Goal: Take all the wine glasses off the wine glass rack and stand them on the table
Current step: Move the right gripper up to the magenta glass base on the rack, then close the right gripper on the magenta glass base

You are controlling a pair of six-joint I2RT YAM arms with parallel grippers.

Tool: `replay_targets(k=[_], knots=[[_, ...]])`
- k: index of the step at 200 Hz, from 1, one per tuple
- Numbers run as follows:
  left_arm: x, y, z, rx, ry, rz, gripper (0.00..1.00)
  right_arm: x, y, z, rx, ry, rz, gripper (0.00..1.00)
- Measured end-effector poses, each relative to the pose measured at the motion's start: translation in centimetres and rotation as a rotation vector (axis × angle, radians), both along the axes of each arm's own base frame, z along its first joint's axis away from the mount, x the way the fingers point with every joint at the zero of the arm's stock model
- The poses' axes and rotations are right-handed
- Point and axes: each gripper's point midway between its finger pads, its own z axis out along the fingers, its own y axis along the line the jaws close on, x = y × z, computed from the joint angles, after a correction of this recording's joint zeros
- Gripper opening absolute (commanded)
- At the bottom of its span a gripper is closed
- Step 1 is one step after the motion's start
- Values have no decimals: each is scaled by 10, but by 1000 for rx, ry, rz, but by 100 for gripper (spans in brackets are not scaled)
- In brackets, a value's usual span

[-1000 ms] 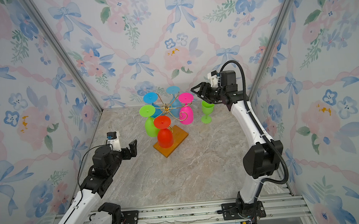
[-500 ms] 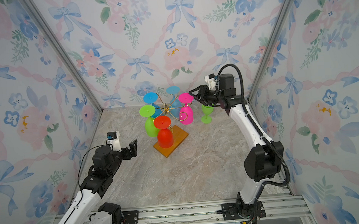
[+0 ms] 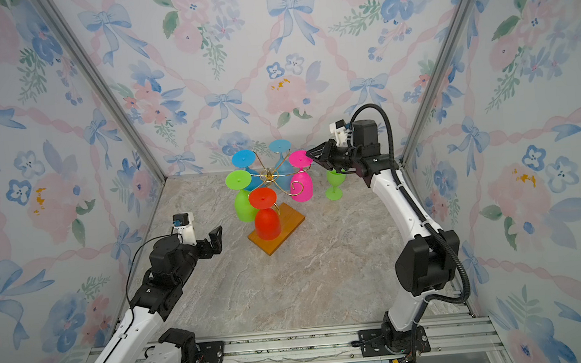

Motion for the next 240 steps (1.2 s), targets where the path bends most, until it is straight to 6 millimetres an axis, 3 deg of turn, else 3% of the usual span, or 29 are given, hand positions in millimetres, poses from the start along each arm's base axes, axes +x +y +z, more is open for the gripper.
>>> replay_targets(k=[62, 91, 108, 150, 240], knots=[[0, -1, 0, -3, 1, -7, 98, -11, -2, 17, 12, -34, -3, 8], [-1, -1, 0, -8, -1, -6, 98, -14, -3, 18, 13, -40, -3, 8], [-2, -1, 1, -11, -5, -6, 98, -16, -3, 19, 15, -39, -3, 17], [-2, -1, 2, -12, -10, -5, 98, -18, -4, 22, 17, -43, -8, 12], [-3, -3, 3, -17, -13, -17, 98, -21, -12, 13, -63, -48, -35, 50]])
